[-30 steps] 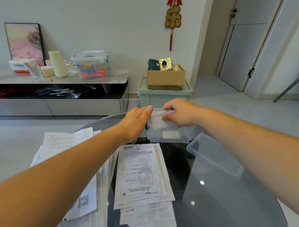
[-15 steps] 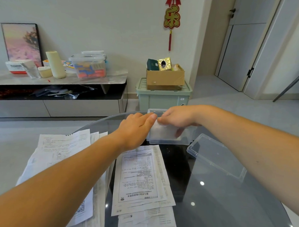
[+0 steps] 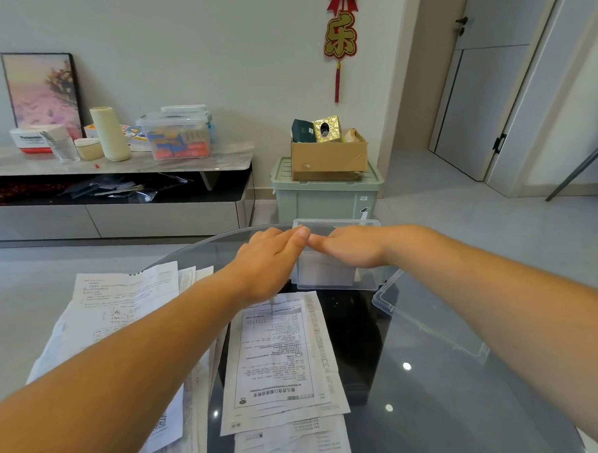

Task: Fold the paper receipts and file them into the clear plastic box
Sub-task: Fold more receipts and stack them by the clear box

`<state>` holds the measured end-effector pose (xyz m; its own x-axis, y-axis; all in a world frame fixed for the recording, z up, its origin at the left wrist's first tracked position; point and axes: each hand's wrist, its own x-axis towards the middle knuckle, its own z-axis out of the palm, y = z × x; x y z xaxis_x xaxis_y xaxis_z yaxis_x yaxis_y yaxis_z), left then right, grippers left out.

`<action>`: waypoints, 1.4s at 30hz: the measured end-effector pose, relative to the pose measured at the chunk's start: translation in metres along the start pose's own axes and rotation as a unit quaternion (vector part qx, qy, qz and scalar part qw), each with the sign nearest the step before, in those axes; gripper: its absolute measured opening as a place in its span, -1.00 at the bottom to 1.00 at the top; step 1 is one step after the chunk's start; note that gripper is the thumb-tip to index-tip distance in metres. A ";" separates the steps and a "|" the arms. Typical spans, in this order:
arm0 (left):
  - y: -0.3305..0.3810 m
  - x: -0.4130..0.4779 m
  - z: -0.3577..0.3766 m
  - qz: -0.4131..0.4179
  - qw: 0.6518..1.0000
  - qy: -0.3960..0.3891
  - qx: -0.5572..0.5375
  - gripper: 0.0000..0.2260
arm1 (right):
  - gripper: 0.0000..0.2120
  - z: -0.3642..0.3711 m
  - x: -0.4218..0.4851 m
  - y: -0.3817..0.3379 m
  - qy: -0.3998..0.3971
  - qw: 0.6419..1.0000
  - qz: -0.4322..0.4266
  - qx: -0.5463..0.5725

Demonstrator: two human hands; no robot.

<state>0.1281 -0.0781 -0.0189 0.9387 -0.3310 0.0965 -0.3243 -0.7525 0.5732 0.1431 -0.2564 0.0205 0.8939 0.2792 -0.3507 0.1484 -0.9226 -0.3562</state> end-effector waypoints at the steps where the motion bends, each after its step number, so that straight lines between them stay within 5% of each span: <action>1: 0.000 0.000 0.000 -0.003 1.000 -0.002 -0.004 -0.50 | -0.19 0.002 0.000 0.001 0.002 1.000 -0.005 -0.010; 17: -0.008 0.007 0.008 0.008 1.000 -0.001 -0.010 -0.46 | -0.29 0.006 0.008 0.013 0.073 0.993 -0.090 0.026; 30: -0.007 0.008 0.009 0.001 1.000 0.008 -0.020 -0.46 | -0.22 0.002 0.008 0.006 0.009 1.000 -0.014 0.001; 42: 0.001 0.002 0.006 -0.006 1.000 -0.008 0.001 -0.47 | -0.27 0.005 0.015 0.012 0.076 0.996 -0.041 -0.002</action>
<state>0.1292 -0.0832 -0.0233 0.9406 -0.3308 0.0764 -0.3131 -0.7583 0.5718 0.1564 -0.2618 0.0069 0.9321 0.3106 -0.1861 0.2247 -0.8992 -0.3756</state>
